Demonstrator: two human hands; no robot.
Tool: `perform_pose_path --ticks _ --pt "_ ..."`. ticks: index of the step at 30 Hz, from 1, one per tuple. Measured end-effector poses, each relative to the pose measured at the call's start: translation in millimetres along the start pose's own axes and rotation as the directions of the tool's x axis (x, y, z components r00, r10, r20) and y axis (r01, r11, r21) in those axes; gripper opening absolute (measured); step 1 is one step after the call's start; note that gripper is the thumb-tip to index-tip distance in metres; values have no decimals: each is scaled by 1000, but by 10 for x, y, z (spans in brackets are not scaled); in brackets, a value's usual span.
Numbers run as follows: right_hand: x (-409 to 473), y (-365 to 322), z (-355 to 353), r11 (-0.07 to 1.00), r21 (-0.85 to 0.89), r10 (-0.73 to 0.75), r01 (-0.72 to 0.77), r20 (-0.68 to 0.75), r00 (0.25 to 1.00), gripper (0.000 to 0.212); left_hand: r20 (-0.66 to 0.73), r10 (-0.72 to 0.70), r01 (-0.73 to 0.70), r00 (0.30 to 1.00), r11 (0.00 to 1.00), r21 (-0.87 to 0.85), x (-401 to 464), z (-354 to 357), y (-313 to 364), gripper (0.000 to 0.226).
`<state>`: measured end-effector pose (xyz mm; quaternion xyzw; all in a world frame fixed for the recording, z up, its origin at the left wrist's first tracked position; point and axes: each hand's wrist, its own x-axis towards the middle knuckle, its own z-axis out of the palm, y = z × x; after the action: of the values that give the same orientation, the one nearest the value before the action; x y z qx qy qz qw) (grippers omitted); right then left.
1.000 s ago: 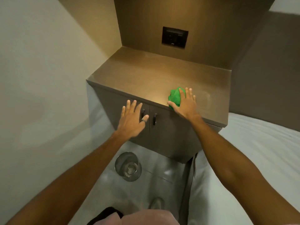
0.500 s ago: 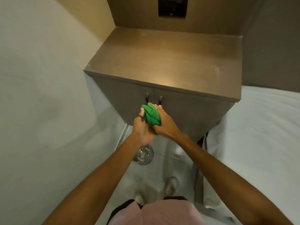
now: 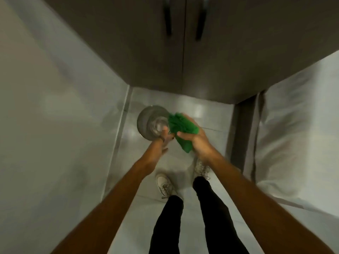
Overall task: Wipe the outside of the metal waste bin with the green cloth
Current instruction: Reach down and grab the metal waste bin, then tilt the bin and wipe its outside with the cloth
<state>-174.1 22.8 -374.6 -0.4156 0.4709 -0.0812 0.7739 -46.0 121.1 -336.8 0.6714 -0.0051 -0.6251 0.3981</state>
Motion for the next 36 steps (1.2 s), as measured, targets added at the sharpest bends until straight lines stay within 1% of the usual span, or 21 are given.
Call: perform_pose_path --ticks 1,2,3,4,6,9,11,15,17,19,21,22,24,26,28,30,32,33,34,35,36 --pt "304 413 -85 994 105 51 -44 -64 997 74 -88 80 -60 993 976 209 357 -132 -354 52" --pt "551 718 -174 980 189 83 -58 -131 988 73 -153 198 -108 968 883 458 646 -240 -637 44" --pt "789 1057 -254 969 240 113 -62 -201 973 72 -144 317 -150 937 740 656 968 -361 -937 41" --pt "965 1310 -339 961 268 145 -69 -275 950 71 -105 380 -169 919 619 767 1208 -437 -1153 46" --pt "1360 1867 -486 947 314 190 -70 -370 909 68 -45 440 -148 897 393 908 1763 -559 -1545 69" --pt "1797 2448 -623 940 337 198 -53 -415 888 66 -10 501 -37 865 85 996 2428 -611 -1812 95" --pt "1995 2669 -658 940 339 179 -31 -414 892 65 -26 464 22 885 15 1000 2724 -633 -1860 94" --pt "2167 2961 -700 935 352 179 -27 -408 895 64 -16 546 -3 838 33 999 2989 -682 -1859 23" --pt "2122 3022 -693 938 346 183 -30 -419 890 65 17 605 -58 796 48 997 2993 -737 -1795 5" --pt "2036 3034 -694 942 336 172 -20 -428 887 67 -4 637 -97 771 123 988 2986 -803 -1658 10" --pt "1947 3003 -662 955 297 129 4 -428 895 69 -73 638 -170 766 311 935 2941 -916 -1483 15" --pt "1915 2965 -629 964 264 99 21 -433 896 69 -115 631 -214 767 420 882 2889 -989 -1411 26" --pt "1840 2860 -549 981 180 16 71 -444 896 68 -158 557 -261 815 597 758 2782 -1125 -1406 43" --pt "1830 2667 -419 990 47 -100 135 -446 890 71 -137 496 -262 857 651 713 2751 -1184 -1417 44" --pt "1848 2426 -251 968 -148 -249 205 -420 873 76 -98 515 -340 852 686 644 2772 -1205 -1451 41" --pt "1935 2186 -50 874 -368 -441 317 -331 834 76 -64 540 -414 839 711 569 2795 -1201 -1464 51" --pt "2093 1947 172 748 -543 -545 380 -177 820 82 -69 554 -411 829 689 598 2830 -1160 -1454 61" --pt "2182 1852 280 688 -603 -548 403 -68 834 89 -48 616 -432 786 603 670 2825 -1085 -1435 58" --pt "2267 1794 392 625 -653 -515 428 68 854 96 -43 728 -497 684 508 704 2812 -964 -1401 53" --pt "2338 1778 514 562 -691 -459 455 197 866 102 -140 845 -612 516 479 629 2712 -889 -1403 54" --pt "2401 1800 626 506 -718 -412 478 285 865 103 -379 787 -734 487 604 311 2634 -878 -1404 69"
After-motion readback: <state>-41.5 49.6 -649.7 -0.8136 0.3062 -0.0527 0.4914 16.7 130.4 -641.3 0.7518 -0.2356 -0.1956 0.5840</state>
